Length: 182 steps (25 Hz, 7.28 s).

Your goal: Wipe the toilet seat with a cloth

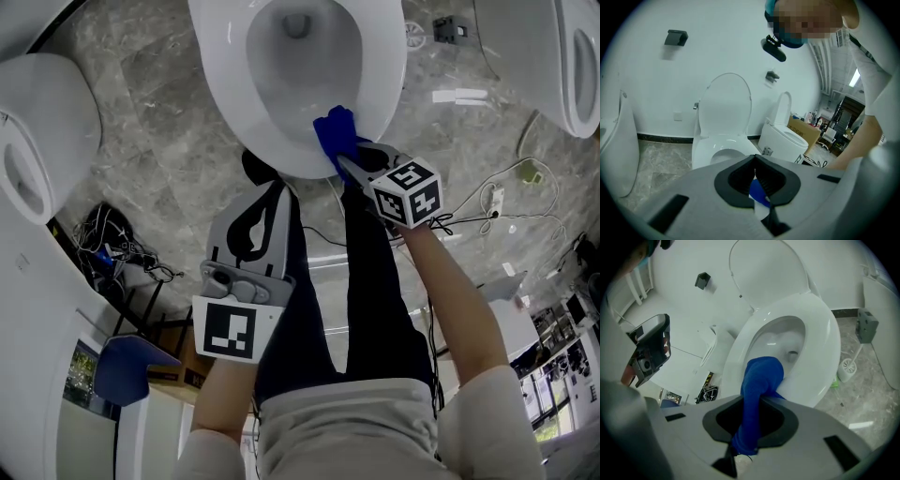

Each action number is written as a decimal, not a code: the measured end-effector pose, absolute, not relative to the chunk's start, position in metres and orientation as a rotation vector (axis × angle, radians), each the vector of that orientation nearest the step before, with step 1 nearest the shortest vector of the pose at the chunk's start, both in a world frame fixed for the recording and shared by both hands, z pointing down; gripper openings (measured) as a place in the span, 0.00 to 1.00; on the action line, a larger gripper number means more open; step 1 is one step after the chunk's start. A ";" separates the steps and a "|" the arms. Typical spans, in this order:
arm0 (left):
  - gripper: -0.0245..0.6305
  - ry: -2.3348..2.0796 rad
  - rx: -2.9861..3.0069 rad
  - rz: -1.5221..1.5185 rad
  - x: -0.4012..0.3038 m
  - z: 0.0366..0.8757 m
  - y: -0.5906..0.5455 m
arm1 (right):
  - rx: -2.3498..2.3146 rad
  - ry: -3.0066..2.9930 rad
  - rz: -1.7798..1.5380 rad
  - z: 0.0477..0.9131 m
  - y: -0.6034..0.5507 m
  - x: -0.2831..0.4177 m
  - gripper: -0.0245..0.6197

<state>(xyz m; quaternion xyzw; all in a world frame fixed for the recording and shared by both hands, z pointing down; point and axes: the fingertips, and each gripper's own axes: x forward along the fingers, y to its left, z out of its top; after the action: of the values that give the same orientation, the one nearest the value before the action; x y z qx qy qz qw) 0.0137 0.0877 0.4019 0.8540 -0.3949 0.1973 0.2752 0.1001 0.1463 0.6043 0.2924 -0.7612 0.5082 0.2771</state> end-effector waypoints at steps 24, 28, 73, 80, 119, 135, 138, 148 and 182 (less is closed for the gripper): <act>0.05 -1.031 2.296 0.539 0.034 0.404 0.079 | 0.952 -1.963 1.306 0.608 0.115 0.137 0.14; 0.05 -1.028 2.295 0.545 0.034 0.405 0.079 | 0.992 -1.948 1.301 0.608 0.105 0.144 0.14; 0.05 -1.012 2.271 0.549 0.036 0.417 0.079 | 1.319 -1.896 1.285 0.610 0.000 0.197 0.14; 0.05 -1.009 2.264 0.541 0.037 0.420 0.078 | 1.335 -1.902 1.278 0.610 -0.011 0.200 0.14; 0.05 -1.029 2.228 0.548 0.031 0.432 0.062 | 1.332 -1.933 1.261 0.613 -0.061 0.200 0.14; 0.05 -1.045 2.211 0.539 0.025 0.434 0.052 | 1.306 -1.940 1.226 0.613 -0.078 0.194 0.14; 0.05 -1.041 2.213 0.537 0.026 0.432 0.053 | 1.298 -1.942 1.223 0.611 -0.078 0.194 0.14; 0.05 -1.061 2.206 0.543 0.016 0.431 0.043 | 1.284 -1.942 1.179 0.611 -0.087 0.188 0.14; 0.05 -1.126 2.166 0.506 -0.028 0.434 0.024 | 1.355 -1.838 1.208 0.617 -0.131 0.165 0.14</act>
<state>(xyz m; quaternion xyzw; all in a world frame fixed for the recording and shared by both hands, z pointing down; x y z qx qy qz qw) -0.0278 0.0235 0.4336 0.8235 -0.4281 0.1924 0.3186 0.1651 -0.1309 0.6170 0.5041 -0.6840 0.4496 0.2755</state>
